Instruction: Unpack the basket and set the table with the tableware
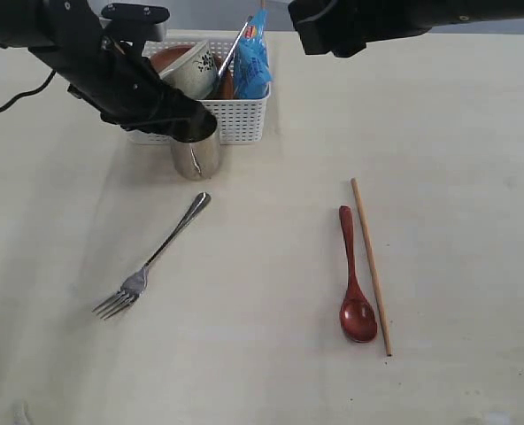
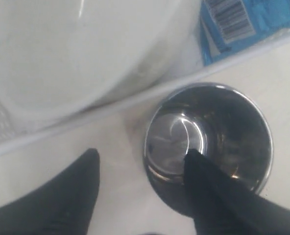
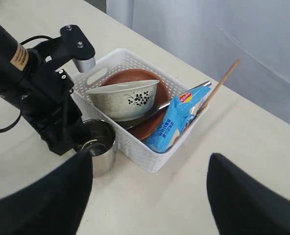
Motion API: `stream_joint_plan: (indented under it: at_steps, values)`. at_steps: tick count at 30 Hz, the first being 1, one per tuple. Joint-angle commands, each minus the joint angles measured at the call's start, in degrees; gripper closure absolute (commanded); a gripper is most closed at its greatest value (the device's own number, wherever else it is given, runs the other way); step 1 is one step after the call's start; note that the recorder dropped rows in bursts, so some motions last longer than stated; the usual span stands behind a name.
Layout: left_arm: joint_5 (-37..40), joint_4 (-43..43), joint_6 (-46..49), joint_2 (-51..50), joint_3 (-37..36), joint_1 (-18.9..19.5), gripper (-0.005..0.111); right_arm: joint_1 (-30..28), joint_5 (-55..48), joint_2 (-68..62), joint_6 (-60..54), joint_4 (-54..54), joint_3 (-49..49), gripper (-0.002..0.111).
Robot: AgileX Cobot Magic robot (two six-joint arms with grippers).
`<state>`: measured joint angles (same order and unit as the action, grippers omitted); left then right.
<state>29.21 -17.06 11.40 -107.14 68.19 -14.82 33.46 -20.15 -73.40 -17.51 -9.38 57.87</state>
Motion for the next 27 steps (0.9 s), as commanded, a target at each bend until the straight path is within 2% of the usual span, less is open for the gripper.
stream_joint_plan:
  at_steps: [1,4,8,9,12,13,14,16,22,27]
  values:
    - [6.41,-0.11,1.12,3.06,0.26,0.09,0.057,-0.36,0.22,0.46,0.23,0.24,0.02,0.046]
    - [12.39,-0.11,2.00,7.95,-0.48,0.09,0.057,-0.36,0.22,0.46,0.23,0.24,0.02,0.046]
    - [9.26,0.12,2.33,12.37,-4.65,0.09,0.057,-0.36,0.10,0.46,0.23,0.24,0.02,0.046]
    - [9.46,0.12,2.33,13.13,-6.84,0.09,0.060,-0.36,0.10,0.46,0.23,0.24,0.02,0.046]
    - [3.97,0.12,2.09,13.27,-14.21,0.09,0.082,-0.36,0.10,0.46,0.23,0.24,0.02,0.046]
    - [-0.60,0.27,2.35,13.27,-18.09,0.09,0.099,-0.36,0.10,0.46,0.23,0.24,0.02,0.046]
    - [-2.07,0.44,2.60,13.27,-19.56,0.09,0.107,-0.36,0.10,0.46,0.23,0.24,0.02,0.046]
    - [-1.84,1.51,2.76,13.27,-22.13,-0.31,0.107,-0.36,0.10,0.46,0.34,0.24,0.02,0.046]
    - [-4.42,2.74,1.96,13.27,-26.15,-5.59,0.107,-0.36,0.10,0.46,0.34,-0.52,0.02,0.046]
    - [-3.71,3.02,1.18,13.05,-26.42,-6.05,0.107,-0.36,-0.40,0.46,0.34,-0.77,0.02,0.046]
